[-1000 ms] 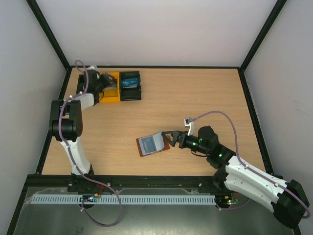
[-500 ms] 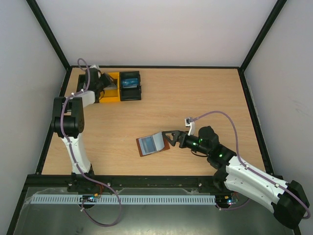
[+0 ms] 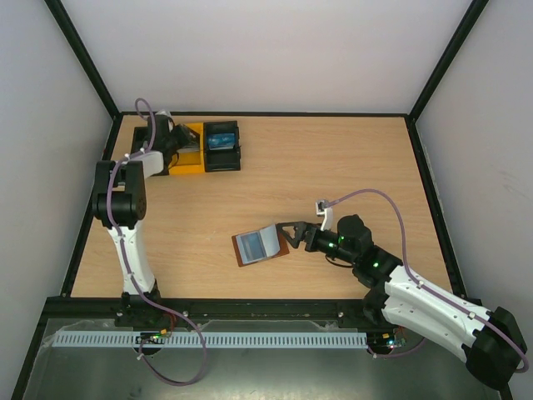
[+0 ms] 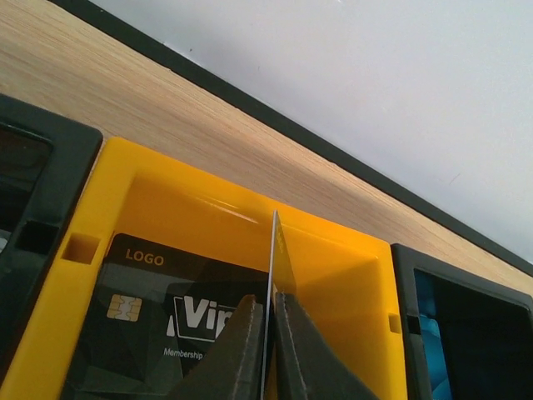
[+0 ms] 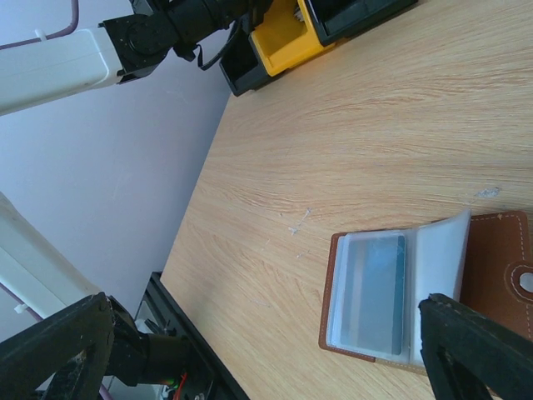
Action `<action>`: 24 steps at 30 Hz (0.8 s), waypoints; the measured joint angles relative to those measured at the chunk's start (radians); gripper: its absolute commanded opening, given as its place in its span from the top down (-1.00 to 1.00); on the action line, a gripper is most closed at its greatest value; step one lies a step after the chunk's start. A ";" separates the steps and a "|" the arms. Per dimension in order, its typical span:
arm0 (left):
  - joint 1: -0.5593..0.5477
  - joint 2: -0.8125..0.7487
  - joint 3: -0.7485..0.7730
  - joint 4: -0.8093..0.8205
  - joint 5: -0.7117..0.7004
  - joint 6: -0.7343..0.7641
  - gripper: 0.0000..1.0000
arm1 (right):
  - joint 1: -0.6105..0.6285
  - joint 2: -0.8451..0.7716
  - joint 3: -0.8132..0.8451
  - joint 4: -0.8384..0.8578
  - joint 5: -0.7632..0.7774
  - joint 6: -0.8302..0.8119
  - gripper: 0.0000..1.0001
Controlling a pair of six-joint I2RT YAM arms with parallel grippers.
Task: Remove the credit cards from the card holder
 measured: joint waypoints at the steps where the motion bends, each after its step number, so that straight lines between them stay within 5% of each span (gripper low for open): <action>1: 0.000 0.004 0.006 -0.003 0.000 0.001 0.83 | 0.000 0.000 0.000 0.000 0.001 0.000 -0.95; 16: 0.000 0.014 0.070 -0.039 -0.003 0.017 0.50 | 0.000 0.000 0.000 -0.006 0.017 -0.005 -0.96; 24: 0.000 0.014 0.083 -0.073 -0.018 0.018 0.17 | 0.000 0.000 0.000 -0.030 0.031 -0.018 -0.95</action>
